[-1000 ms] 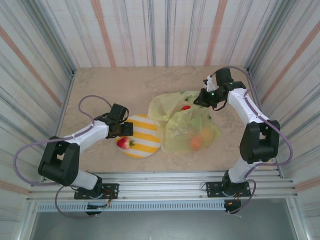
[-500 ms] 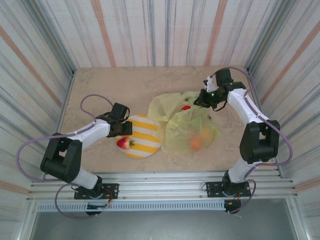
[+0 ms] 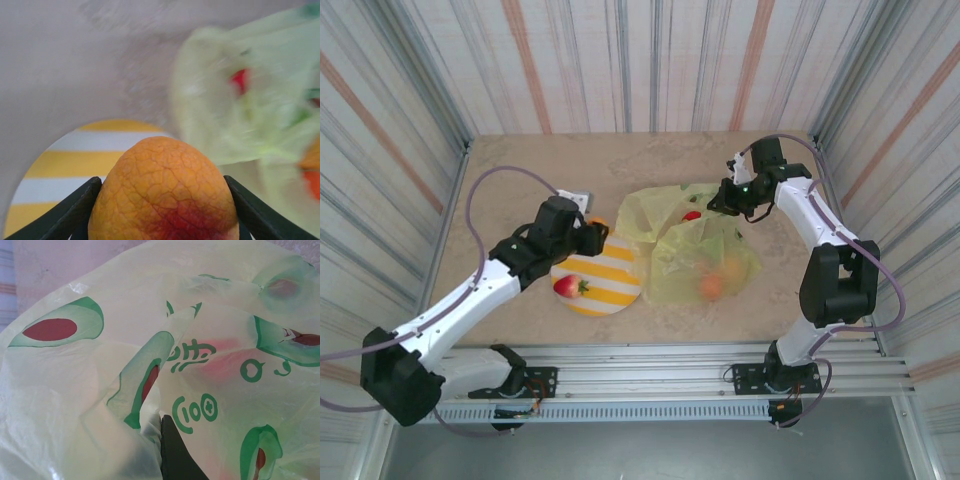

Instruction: Place the fruits into the plastic bag

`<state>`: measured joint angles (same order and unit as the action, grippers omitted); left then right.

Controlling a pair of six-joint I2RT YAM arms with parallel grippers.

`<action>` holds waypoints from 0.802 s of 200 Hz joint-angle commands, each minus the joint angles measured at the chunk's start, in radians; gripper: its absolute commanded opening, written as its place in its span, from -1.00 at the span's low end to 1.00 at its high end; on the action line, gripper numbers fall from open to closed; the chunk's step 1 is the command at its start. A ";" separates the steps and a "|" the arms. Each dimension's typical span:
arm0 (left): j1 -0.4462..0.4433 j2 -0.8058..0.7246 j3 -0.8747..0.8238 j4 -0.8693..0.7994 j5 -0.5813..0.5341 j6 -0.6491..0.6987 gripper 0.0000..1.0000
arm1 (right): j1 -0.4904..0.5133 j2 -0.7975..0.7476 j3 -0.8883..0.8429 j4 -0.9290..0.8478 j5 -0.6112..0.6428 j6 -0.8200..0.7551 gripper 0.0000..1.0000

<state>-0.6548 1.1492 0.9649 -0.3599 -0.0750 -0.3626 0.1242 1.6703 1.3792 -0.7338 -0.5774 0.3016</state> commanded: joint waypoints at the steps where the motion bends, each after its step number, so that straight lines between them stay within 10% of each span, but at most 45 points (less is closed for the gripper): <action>1: -0.072 0.045 0.084 0.077 0.058 0.013 0.23 | 0.000 -0.007 -0.011 -0.004 -0.025 -0.015 -1.00; 55: -0.209 0.358 0.372 0.108 0.122 0.112 0.22 | 0.003 -0.029 -0.023 0.004 -0.053 -0.006 -1.00; 160: -0.167 0.718 0.608 0.058 0.137 0.149 0.22 | 0.004 -0.065 -0.054 0.001 -0.062 -0.007 -1.00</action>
<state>-0.8440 1.8488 1.5757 -0.2939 0.0452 -0.2317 0.1249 1.6398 1.3342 -0.7261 -0.6079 0.3019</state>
